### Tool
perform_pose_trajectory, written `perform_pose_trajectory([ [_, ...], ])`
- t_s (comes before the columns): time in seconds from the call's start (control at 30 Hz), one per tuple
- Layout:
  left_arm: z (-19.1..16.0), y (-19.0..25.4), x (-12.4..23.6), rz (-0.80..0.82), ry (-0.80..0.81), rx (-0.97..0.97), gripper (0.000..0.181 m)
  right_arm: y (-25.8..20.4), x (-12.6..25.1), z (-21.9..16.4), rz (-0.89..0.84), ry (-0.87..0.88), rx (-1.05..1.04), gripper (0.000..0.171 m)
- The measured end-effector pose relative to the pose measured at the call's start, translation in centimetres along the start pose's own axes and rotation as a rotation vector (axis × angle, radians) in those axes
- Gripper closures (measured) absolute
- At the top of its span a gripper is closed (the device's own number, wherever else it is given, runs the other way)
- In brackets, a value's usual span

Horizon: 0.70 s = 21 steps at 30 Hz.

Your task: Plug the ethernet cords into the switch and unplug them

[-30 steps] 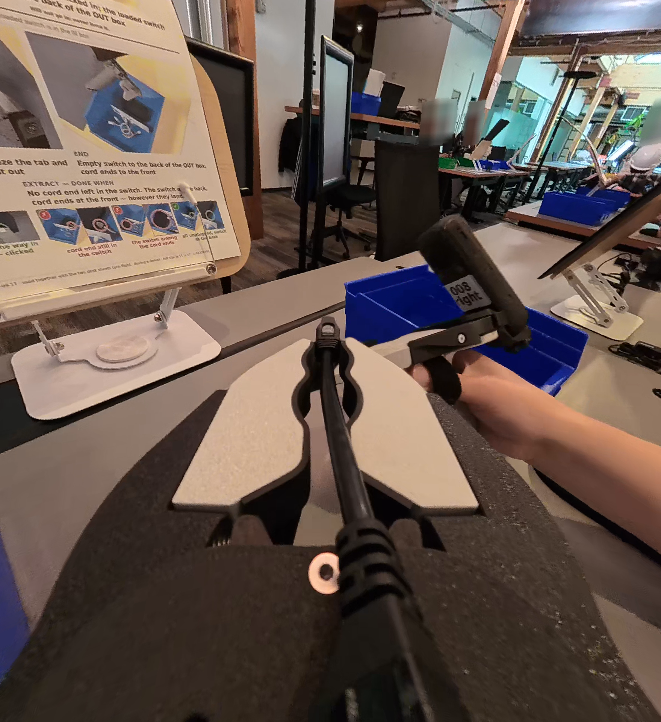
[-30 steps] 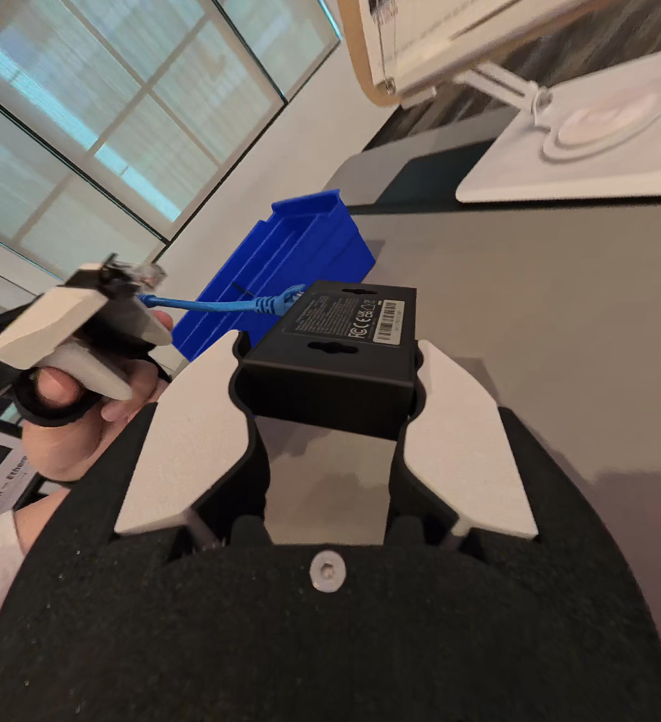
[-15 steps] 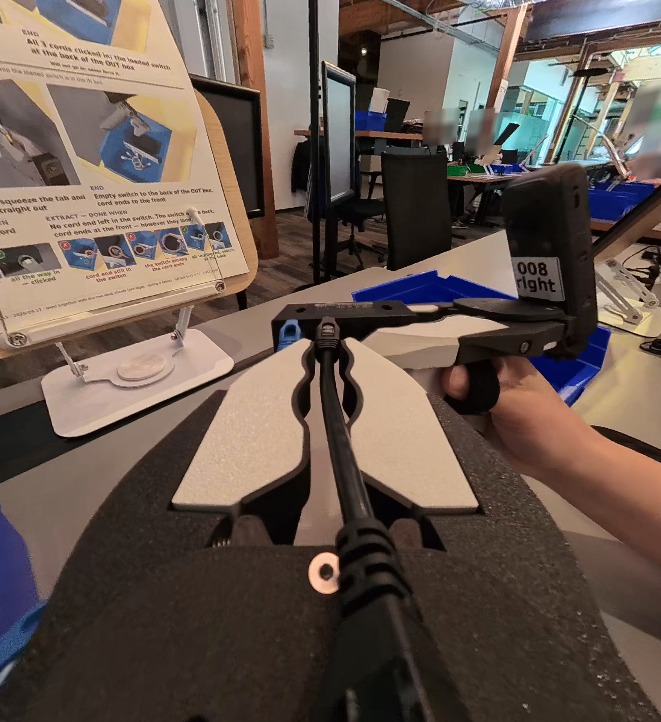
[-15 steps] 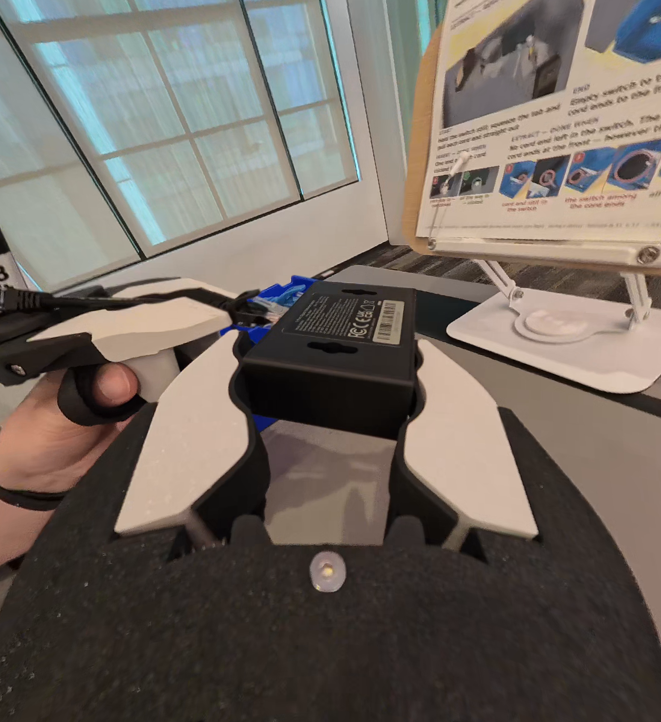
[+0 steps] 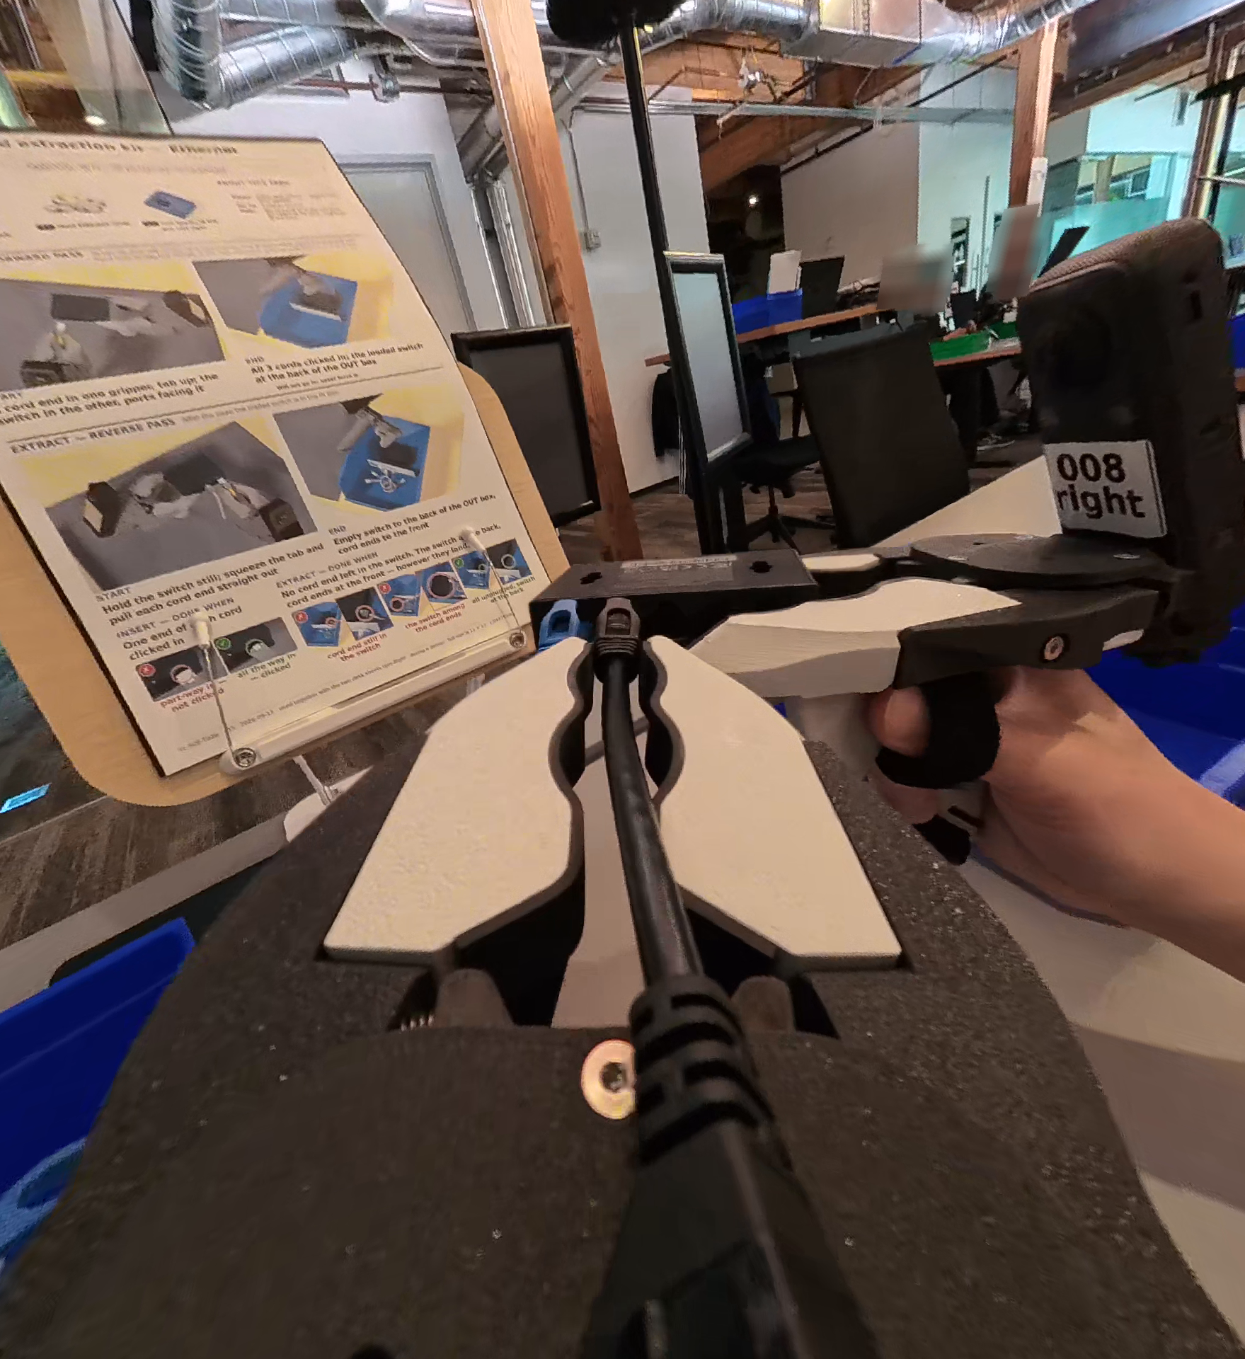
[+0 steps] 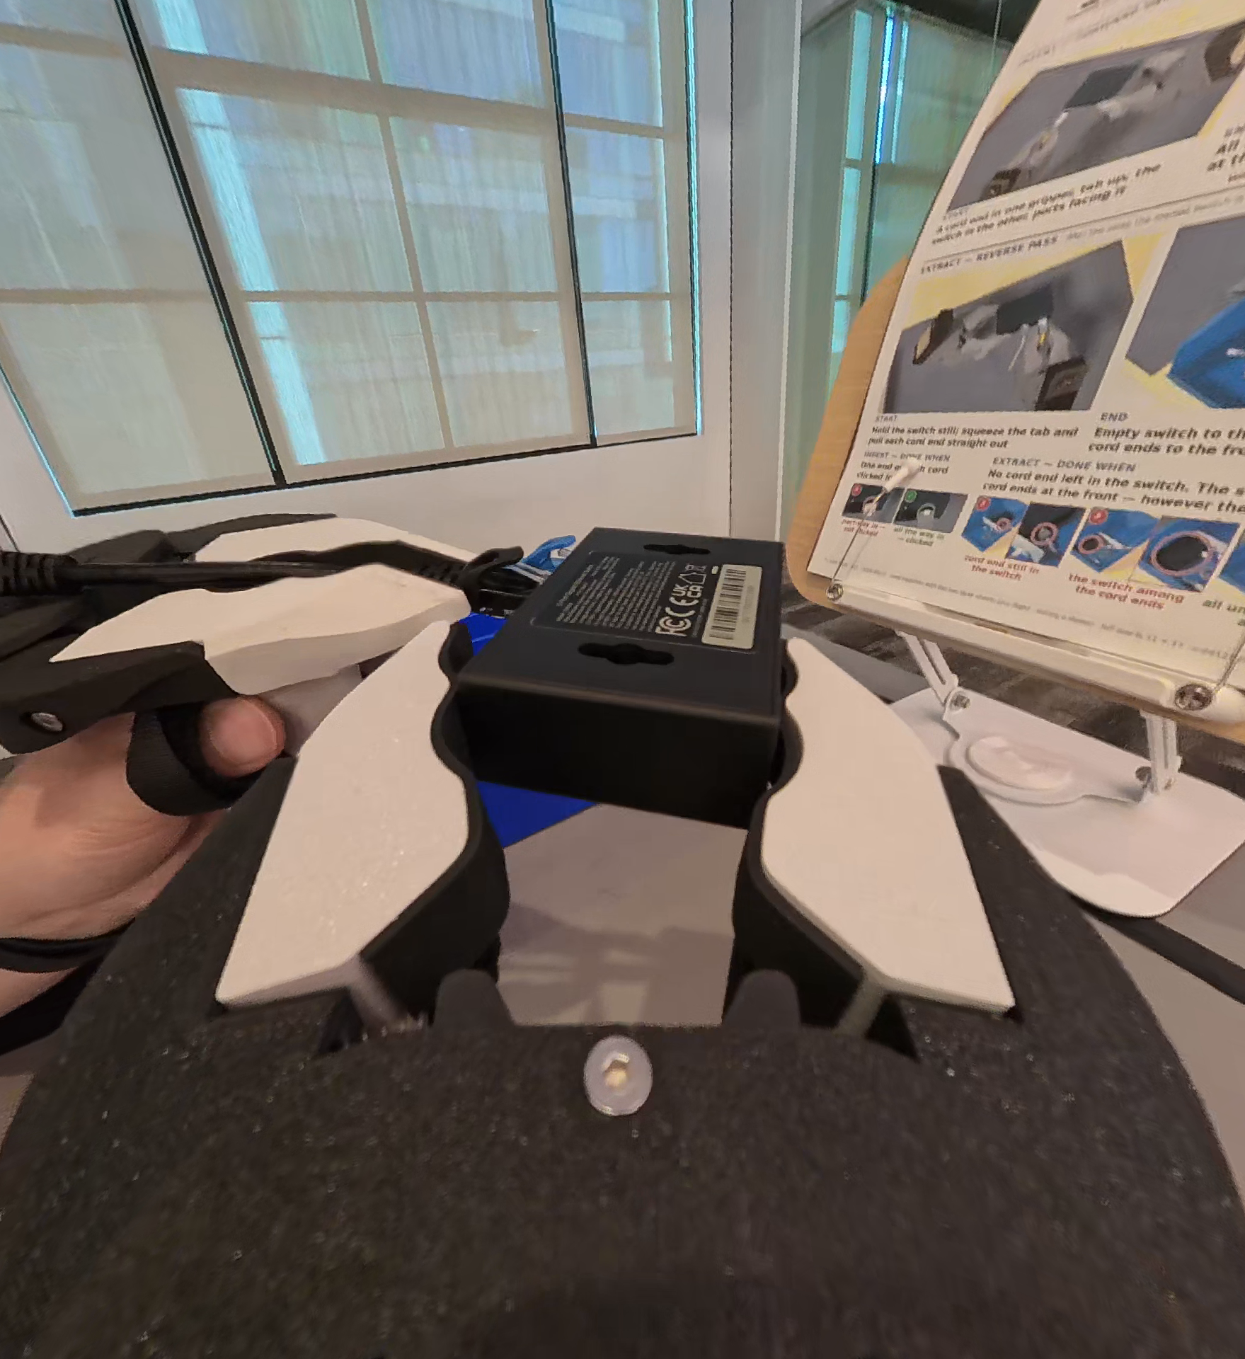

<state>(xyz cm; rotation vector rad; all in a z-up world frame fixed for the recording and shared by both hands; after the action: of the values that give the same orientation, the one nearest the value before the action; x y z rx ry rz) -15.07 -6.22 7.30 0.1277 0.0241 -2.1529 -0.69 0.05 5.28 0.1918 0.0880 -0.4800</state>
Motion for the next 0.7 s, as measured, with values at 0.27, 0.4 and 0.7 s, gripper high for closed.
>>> perform_pose_trajectory([
  [0.27,0.4,0.2,0.6,-0.034,0.119,0.001,0.170,-0.5,-0.1,1.6,-0.008,0.042,0.140,0.096],
  [0.4,0.7,0.4,0.7,-0.044,0.115,-0.030,0.170,-0.6,0.1,1.7,-0.012,0.070,0.168,0.096],
  [0.7,1.0,1.5,1.3,-0.078,0.191,-0.072,0.170,-0.9,1.2,2.9,0.018,0.130,0.355,0.095],
])
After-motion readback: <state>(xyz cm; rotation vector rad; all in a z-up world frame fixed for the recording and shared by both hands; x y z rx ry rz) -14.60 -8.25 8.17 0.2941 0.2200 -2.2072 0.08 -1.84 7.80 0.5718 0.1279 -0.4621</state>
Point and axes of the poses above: each gripper's, where its closed fingertips meet, x back along the fingers, z out of its top, y = z × x across the jaws, the point moved 9 cm from there along x, back along the fingers, and after that the axes turned 14 degrees about x, right-handed, at the moved point
